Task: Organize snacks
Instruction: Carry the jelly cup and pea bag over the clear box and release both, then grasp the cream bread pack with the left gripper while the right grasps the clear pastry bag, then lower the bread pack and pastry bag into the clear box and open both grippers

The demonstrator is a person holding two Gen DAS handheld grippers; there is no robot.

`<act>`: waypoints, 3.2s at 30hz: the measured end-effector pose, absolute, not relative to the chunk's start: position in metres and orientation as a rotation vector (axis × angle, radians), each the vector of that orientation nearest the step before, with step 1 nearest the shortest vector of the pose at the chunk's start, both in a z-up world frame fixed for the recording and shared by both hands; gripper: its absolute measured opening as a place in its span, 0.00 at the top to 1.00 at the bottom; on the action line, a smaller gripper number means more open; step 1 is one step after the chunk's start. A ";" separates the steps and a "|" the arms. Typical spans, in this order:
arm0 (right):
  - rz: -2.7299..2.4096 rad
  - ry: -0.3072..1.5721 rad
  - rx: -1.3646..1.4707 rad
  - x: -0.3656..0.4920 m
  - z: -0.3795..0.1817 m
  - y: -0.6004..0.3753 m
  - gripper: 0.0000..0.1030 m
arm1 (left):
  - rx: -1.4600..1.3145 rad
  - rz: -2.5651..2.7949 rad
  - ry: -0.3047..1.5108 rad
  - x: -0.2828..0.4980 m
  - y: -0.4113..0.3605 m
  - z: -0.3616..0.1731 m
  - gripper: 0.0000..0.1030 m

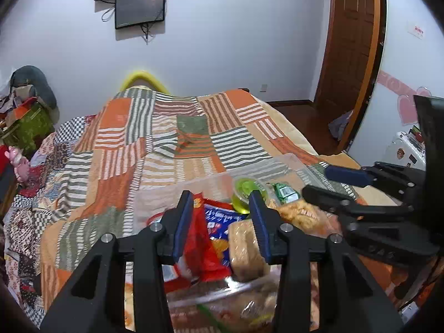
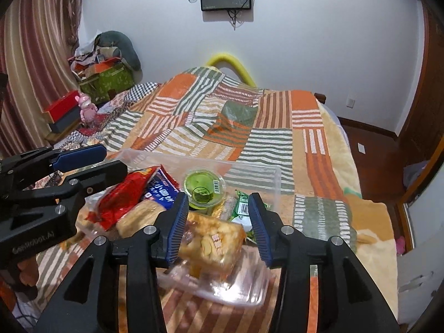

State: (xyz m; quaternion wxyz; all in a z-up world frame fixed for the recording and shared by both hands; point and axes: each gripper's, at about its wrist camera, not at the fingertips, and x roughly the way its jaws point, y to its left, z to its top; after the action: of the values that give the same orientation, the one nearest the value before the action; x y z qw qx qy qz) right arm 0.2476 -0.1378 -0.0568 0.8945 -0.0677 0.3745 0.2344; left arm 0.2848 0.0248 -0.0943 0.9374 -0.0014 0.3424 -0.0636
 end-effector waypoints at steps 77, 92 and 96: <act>0.600 0.859 -0.105 0.160 -0.073 -0.110 0.58 | -0.067 -0.025 0.776 0.176 0.126 -0.132 0.68; 0.465 0.700 -0.052 0.203 -0.028 -0.147 0.58 | -0.015 -0.103 0.691 0.224 0.069 -0.096 0.68; 0.446 0.693 -0.047 0.216 -0.030 -0.148 0.58 | -0.014 -0.118 0.690 0.247 0.055 -0.097 0.68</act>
State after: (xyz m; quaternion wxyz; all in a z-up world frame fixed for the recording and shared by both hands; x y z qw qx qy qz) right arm 0.2163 -0.1483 -0.0301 0.9161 -0.0229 0.3366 0.2168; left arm 0.2474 0.0550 -0.0971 0.9394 -0.0067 0.3380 -0.0576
